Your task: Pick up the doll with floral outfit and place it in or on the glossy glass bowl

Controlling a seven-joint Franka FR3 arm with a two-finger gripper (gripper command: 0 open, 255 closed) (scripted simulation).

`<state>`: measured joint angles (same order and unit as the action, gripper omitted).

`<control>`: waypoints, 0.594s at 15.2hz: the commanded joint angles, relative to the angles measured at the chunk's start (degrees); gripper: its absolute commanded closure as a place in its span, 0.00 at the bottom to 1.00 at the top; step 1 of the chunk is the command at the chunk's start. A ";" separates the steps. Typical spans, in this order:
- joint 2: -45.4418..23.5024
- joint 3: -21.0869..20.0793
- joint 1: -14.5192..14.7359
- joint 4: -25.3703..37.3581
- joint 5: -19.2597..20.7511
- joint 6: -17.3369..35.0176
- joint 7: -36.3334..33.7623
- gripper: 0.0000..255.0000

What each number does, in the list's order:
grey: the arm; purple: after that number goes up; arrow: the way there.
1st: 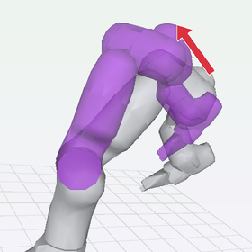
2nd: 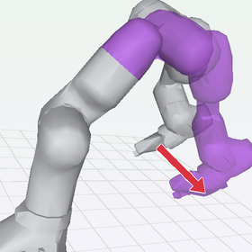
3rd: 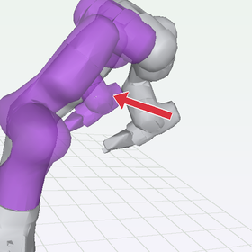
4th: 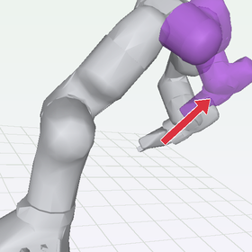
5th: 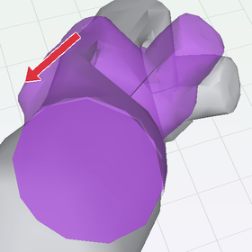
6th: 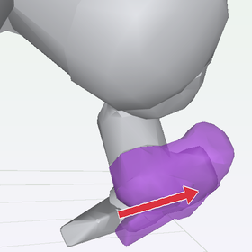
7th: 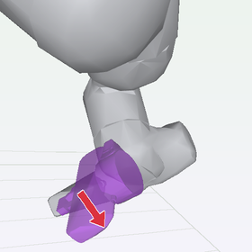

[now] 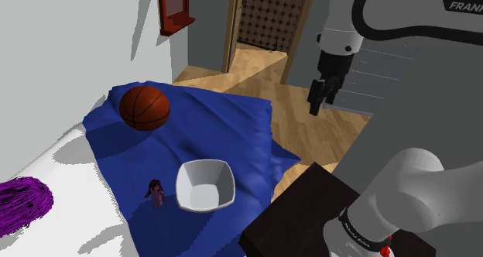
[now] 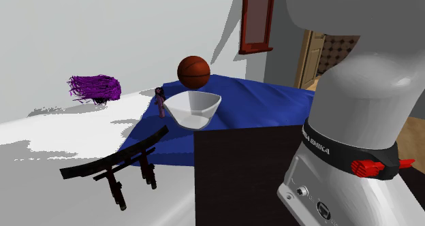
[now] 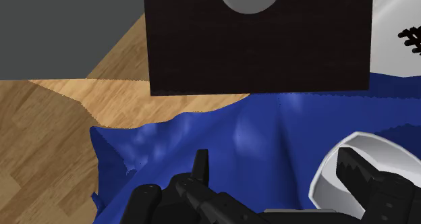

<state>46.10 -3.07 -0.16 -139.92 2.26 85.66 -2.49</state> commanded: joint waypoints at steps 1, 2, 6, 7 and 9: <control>0.00 0.00 0.00 0.00 0.00 0.00 0.00 0.00; -0.84 -0.85 0.30 -0.65 -0.90 1.50 -1.18 0.00; -5.03 -4.27 1.47 -2.51 -4.28 7.76 -5.71 0.00; -6.28 -5.14 1.74 -2.78 -5.05 9.37 -6.80 0.00; -9.03 -6.84 2.29 -3.09 -6.47 12.62 -8.97 0.00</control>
<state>38.76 -9.00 1.87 -143.32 -3.43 96.70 -10.22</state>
